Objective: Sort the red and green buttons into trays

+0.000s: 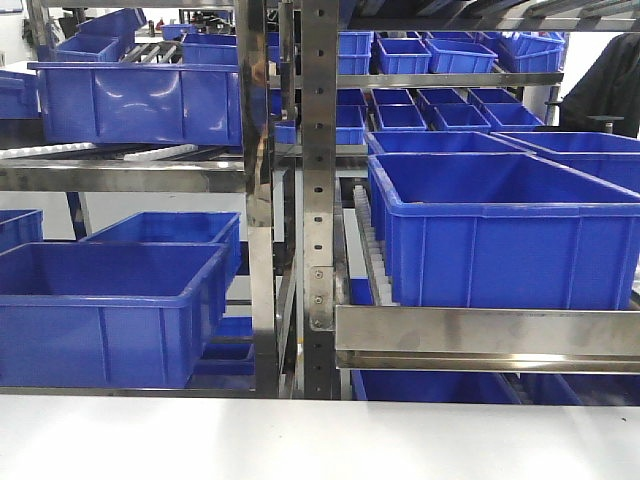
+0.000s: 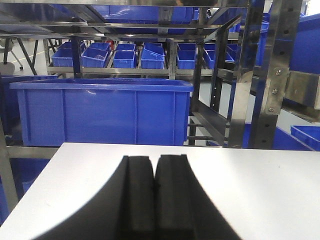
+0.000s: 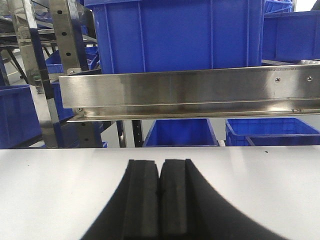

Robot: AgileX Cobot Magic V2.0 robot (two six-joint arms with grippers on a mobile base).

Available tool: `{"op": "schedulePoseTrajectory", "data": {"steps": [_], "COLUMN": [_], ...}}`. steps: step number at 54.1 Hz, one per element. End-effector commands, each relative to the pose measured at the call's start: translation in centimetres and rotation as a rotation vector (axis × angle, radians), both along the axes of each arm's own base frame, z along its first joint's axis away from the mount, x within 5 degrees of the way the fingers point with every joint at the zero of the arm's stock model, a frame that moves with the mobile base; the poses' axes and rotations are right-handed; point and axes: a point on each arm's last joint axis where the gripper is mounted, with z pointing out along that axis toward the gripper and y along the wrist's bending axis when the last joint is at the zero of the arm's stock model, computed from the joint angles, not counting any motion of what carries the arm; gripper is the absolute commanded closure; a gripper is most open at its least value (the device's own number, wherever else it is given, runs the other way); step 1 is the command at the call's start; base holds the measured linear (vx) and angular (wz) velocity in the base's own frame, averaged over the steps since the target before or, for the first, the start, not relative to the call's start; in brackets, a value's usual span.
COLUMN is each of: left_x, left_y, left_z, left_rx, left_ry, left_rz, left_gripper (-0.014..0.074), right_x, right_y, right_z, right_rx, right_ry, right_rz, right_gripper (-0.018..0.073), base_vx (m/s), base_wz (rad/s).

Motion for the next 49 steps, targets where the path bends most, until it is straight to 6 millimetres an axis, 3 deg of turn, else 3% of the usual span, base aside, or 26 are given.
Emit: {"op": "schedulePoseTrajectory", "data": {"steps": [1,49], "left_x": [-0.24,-0.25], "left_y": [0.03,0.04], "left_z": [1.53,1.72], "left_rx": [-0.016,-0.014], "left_ry": [-0.120,-0.141], "left_rz": [0.002,0.003], "left_gripper": [0.0602,0.0602], "right_x": [-0.02,-0.03], "right_y": [0.00,0.00], "right_z": [0.36,0.45], "right_rx": [-0.001,-0.001], "right_ry": [-0.080,-0.090], "right_rz": [-0.002,-0.002], "right_gripper": [0.0568,0.0568], "base_vx": [0.00,0.00], "base_wz": [0.00,0.00]}}
